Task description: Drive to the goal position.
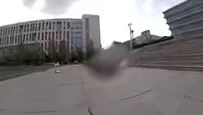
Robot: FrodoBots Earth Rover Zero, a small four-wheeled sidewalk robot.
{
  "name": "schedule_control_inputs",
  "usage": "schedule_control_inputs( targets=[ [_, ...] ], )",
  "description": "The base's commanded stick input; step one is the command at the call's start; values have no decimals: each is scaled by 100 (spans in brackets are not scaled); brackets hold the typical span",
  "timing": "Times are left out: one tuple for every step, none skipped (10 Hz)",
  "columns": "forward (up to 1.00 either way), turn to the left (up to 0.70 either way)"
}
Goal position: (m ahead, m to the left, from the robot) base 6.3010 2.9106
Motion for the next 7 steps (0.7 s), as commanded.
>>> schedule_control_inputs(
  targets=[
    [70, 2],
    [70, 0],
    [70, 0],
    [70, 0],
    [70, 0],
    [70, 0],
    [70, 0]
  ],
)
